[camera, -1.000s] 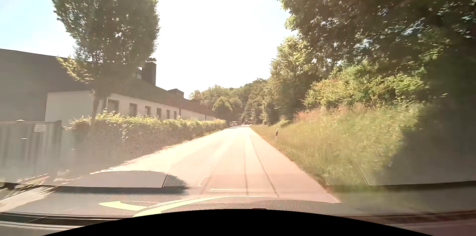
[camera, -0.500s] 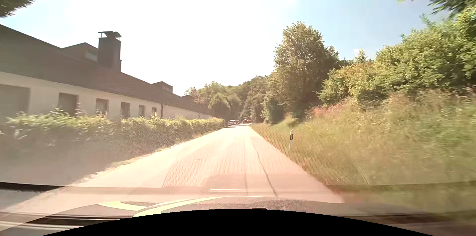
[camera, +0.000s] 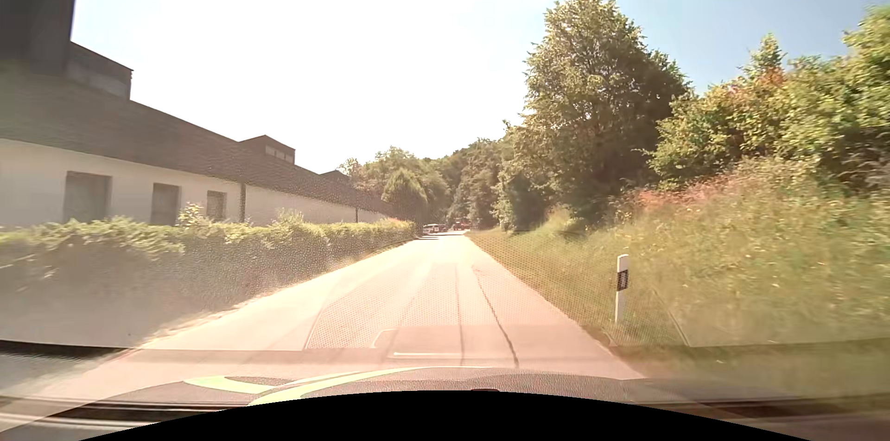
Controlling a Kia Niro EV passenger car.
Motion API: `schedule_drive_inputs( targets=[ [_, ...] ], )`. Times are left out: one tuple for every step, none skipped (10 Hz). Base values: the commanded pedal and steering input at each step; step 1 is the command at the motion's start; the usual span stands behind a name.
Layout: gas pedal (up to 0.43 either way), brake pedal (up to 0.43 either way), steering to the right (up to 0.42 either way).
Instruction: Follow the waypoints while adhering to traffic rules and regulations
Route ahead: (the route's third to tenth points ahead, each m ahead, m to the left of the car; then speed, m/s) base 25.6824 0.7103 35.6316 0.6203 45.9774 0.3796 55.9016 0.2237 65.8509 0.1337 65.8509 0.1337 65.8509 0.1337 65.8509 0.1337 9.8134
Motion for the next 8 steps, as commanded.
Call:
schedule_drive_inputs(
  targets=[
    [0.118,0.000,0.000],
    [0.110,0.000,0.000],
    [0.098,0.000,0.000],
    [0.087,0.000,0.000],
    [0.087,0.000,-0.002],
    [0.087,0.000,0.001],
    [0.079,0.000,0.002],
    [0.079,0.000,0.002]
  ],
)
